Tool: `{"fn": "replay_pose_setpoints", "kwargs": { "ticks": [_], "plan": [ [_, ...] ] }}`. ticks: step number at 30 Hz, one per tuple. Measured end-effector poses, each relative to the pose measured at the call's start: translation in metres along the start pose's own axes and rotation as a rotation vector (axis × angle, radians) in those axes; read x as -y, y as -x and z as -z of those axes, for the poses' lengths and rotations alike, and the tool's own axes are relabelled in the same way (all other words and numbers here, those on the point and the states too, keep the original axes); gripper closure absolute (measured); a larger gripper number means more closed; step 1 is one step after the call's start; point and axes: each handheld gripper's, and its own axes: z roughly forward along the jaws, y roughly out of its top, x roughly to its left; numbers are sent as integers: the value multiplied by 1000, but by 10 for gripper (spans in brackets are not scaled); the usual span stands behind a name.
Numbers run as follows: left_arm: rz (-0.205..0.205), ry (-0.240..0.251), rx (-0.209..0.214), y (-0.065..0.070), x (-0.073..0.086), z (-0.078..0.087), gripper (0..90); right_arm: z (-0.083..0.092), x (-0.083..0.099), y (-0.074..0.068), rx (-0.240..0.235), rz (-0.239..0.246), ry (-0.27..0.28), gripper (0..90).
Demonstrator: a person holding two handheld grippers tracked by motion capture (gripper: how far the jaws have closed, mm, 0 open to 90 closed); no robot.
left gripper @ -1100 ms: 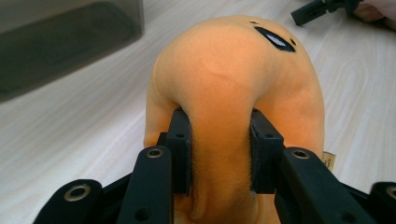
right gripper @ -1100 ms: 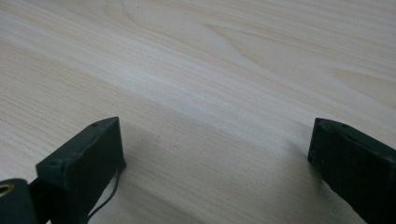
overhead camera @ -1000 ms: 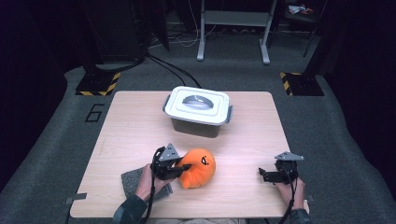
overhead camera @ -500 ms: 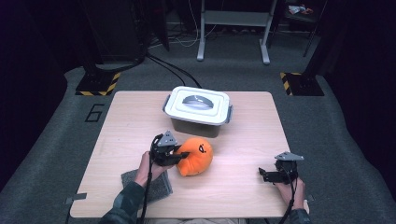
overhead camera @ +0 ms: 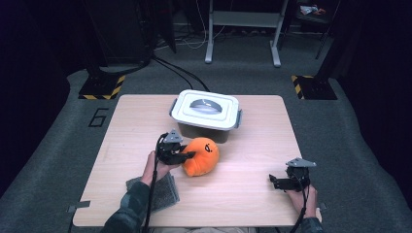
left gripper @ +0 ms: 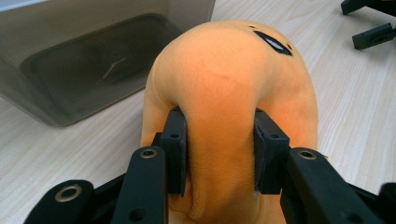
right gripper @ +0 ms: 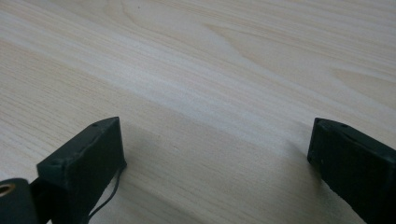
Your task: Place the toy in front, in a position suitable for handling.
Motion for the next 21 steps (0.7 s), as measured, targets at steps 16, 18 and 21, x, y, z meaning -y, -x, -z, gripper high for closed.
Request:
{"fn": "replay_pose_setpoints", "kwargs": {
  "ticks": [16, 18, 21],
  "plan": [
    [33, -27, -33, -14, 0, -4, 431, 0, 0, 0, 1, 2, 0, 30],
    [38, -22, -44, -13, 0, -2, 345, 0, 0, 0, 1, 1, 1, 31],
    [39, -14, -47, -11, -1, 1, 294, 0, 0, 0, 1, 2, 1, 31]
  ]
}}
